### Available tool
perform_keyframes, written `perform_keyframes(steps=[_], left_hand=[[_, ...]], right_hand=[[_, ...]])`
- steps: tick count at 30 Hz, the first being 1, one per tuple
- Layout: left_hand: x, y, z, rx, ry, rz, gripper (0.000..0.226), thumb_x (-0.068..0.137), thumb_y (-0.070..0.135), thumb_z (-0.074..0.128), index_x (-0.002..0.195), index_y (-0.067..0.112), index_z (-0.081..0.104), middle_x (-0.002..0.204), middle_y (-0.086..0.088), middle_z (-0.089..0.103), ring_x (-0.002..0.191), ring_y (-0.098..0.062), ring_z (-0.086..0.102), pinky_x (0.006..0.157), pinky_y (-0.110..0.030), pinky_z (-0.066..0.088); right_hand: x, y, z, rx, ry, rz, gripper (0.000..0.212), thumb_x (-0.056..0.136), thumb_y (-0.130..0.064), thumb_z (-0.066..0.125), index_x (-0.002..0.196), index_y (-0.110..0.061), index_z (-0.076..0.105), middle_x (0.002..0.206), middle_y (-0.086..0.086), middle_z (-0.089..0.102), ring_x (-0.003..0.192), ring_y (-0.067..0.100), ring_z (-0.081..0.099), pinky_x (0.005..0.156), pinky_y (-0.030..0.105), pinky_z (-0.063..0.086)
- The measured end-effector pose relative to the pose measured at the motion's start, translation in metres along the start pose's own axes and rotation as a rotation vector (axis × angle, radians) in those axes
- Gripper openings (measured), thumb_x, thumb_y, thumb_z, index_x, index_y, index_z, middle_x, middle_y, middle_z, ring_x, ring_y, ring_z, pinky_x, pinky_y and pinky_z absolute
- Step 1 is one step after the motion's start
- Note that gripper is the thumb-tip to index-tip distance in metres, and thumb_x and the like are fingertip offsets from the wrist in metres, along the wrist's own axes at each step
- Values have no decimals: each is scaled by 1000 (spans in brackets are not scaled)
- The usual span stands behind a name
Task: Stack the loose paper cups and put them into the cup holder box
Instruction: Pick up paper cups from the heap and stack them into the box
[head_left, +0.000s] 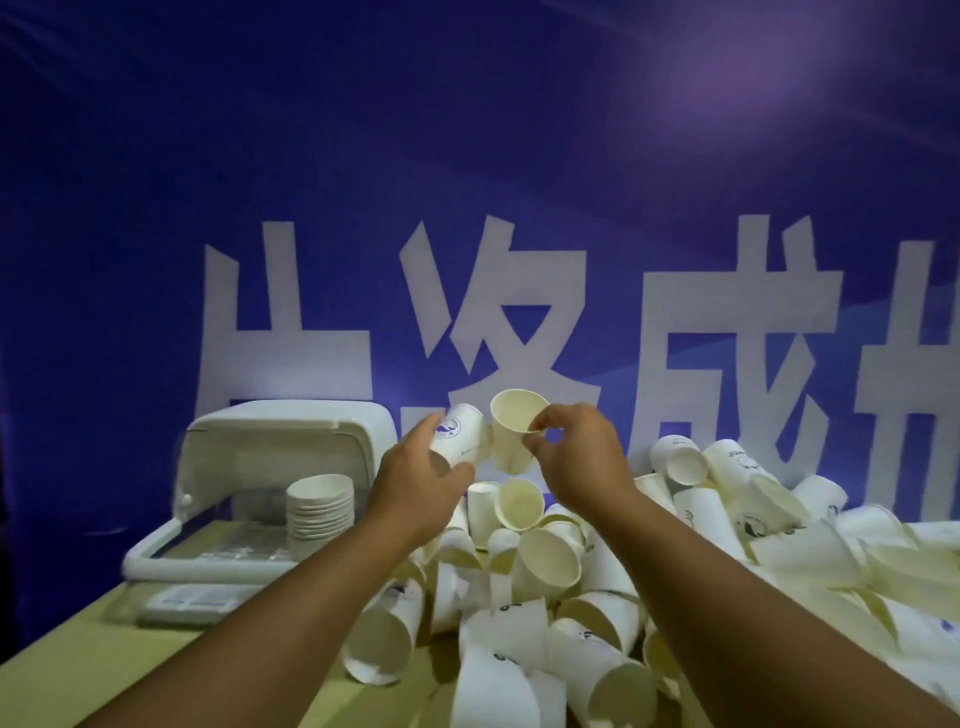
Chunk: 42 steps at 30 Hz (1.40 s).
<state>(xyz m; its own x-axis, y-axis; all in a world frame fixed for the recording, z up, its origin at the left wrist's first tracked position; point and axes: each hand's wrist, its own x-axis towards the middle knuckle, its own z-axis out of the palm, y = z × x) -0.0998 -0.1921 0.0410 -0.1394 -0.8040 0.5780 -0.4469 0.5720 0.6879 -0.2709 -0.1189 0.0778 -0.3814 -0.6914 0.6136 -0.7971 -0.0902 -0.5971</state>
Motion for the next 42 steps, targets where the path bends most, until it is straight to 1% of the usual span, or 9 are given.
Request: perform_keyframes(steps=[11,15,17,20,24,27,34,38,42], left_hand=[[-26,-63,-98,-211,376,106,71,86,29,79,147,41,45,131,12,55,118,-15,57,90,-40,58],[-32,-83,-111,-310,398,104,82,84,11,79,142,43,31,132,7,48,114,-17,57,84,-37,57],[-31,-92,-116,-289,381,117,89,84,6,78,140,50,26,136,7,44,115,-15,55,85,-34,55],[-28,-105,-119,-256,382,146,70,85,15,79,132,44,36,133,11,46,114,-13,57,84,-28,56],[-22,-114,-115,-66,416,201,23,93,36,62,108,22,53,114,4,52,98,-3,59,72,-7,45],[-20,-119,-110,49,371,242,13,99,35,52,103,23,54,112,1,53,95,-10,58,73,-10,44],[-17,-131,-106,301,219,229,12,101,46,45,102,35,49,106,12,50,95,-13,53,74,-31,52],[-16,-127,-113,457,206,218,7,102,41,45,103,34,45,106,9,51,96,-14,52,76,-32,52],[-18,-121,-116,515,191,209,21,99,50,49,109,32,46,109,11,51,99,-12,50,85,-35,51]], right_hand=[[-34,-77,64,374,-11,35,8,94,-26,66,95,-32,61,111,-5,59,98,15,58,83,27,49],[-27,-95,84,461,7,82,8,95,-24,64,99,-30,62,107,-7,60,96,13,57,72,18,43],[-24,-99,94,464,20,85,9,95,-23,64,102,-29,62,112,-4,62,96,13,56,74,20,42],[-24,-103,110,406,-13,36,8,95,-24,64,99,-30,63,114,-2,63,96,14,56,79,26,45],[-23,-100,120,292,-54,7,17,95,-25,64,112,-26,69,117,-2,64,90,11,53,77,26,42],[-22,-99,117,306,6,33,21,95,-26,63,116,-25,68,119,0,64,92,12,53,82,27,46],[-24,-105,115,322,90,8,20,96,-29,62,115,-26,68,120,-2,61,93,10,49,82,26,43],[-26,-107,116,342,102,-23,22,95,-28,63,116,-23,68,118,-1,60,95,11,52,85,27,46],[-24,-107,117,346,138,-36,22,95,-29,63,116,-24,69,117,-2,62,96,12,55,84,27,46]])
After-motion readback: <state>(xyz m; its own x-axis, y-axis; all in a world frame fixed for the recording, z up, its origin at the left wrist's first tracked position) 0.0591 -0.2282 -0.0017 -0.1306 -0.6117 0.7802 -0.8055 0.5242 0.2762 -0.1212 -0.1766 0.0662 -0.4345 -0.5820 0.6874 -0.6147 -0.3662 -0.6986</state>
